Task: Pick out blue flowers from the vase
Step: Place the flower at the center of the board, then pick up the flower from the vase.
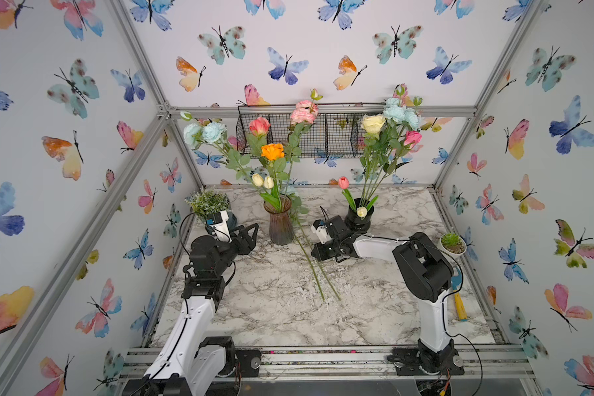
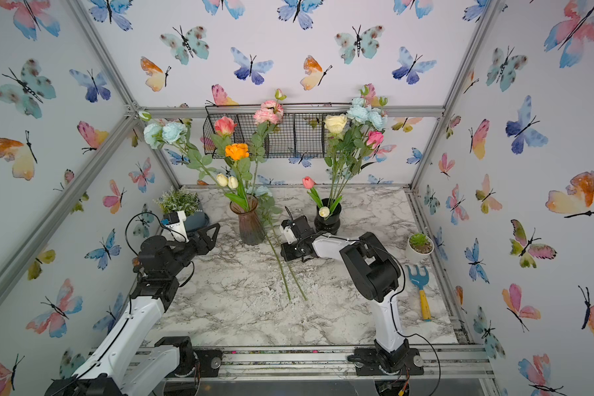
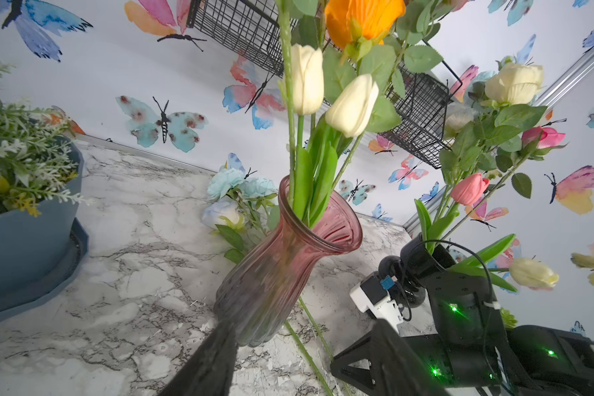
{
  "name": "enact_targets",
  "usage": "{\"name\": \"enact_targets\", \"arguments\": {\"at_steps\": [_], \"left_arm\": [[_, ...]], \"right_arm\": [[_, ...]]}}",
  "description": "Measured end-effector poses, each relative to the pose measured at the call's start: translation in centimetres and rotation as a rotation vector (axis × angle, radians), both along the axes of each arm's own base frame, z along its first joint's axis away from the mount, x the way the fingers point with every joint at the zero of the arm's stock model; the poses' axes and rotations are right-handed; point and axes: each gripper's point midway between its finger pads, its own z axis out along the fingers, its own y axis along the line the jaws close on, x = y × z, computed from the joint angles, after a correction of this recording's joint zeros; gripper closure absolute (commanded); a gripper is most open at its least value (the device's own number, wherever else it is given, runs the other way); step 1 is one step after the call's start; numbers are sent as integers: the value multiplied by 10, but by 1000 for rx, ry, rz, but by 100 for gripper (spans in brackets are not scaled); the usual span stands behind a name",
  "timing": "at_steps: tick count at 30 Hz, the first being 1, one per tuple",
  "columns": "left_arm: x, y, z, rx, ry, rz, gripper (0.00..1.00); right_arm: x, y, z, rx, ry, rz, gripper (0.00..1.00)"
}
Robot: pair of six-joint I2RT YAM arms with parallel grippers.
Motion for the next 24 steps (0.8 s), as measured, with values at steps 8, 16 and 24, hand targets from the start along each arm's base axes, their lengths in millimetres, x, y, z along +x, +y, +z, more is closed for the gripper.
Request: {"name": "enact_targets", "arguments": {"at_steps": [8, 16, 24], "left_arm": [[20, -3, 5, 8, 5, -20, 41], [45, -3, 17, 24, -13, -23, 49], [75, -4, 28, 37, -32, -25, 53]], "right_arm": [[-19, -17, 19, 12, -27, -1, 69], [-32, -30, 87, 103, -162, -6, 70], [-48, -38, 103, 130, -207, 11, 71]]}}
